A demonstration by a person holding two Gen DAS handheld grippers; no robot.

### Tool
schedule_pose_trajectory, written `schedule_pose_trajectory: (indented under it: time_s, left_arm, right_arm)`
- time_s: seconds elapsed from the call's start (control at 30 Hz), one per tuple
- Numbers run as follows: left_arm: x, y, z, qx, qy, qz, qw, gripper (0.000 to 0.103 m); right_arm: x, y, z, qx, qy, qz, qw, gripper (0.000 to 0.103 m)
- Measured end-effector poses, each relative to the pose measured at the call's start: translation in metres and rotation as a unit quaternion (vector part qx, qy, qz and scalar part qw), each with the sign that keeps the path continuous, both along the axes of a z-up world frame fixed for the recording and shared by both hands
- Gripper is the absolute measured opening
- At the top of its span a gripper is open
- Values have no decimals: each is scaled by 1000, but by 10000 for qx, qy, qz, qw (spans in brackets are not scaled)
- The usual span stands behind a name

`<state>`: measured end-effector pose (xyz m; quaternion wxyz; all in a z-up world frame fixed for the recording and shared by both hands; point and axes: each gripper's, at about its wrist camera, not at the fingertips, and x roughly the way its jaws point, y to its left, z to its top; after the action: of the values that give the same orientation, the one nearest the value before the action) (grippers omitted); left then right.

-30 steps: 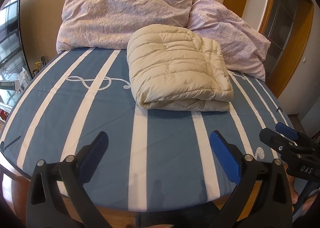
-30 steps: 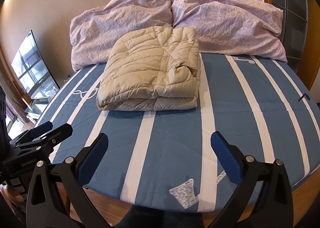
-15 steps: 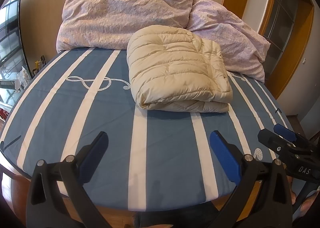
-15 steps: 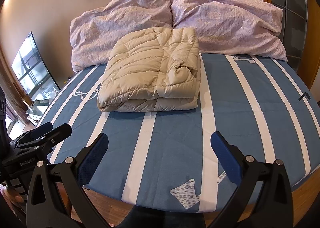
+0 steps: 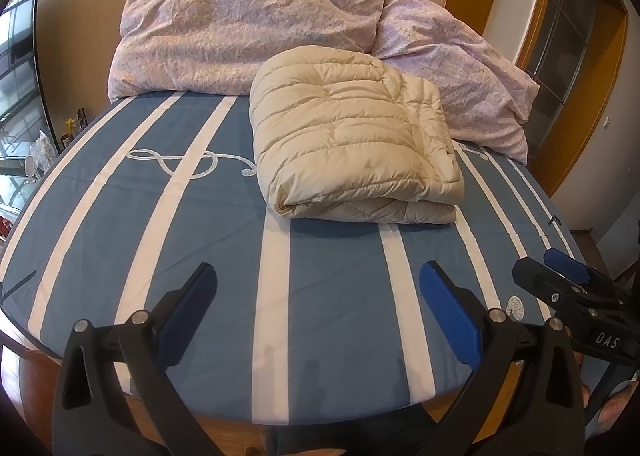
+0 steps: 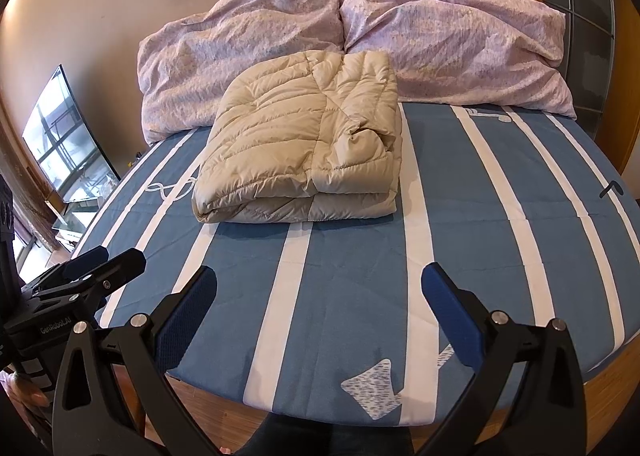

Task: Fold large clothes

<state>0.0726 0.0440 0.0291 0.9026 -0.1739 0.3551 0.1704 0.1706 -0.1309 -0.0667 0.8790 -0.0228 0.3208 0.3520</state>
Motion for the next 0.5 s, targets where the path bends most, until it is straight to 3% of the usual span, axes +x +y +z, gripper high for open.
schedule_pose_trajectory:
  time_s: [0.5]
  left_arm:
    - [5, -2, -1, -80, -14, -118, 9999, 101]
  right_arm:
    - [3, 1, -3, 3, 28, -7, 10000, 102]
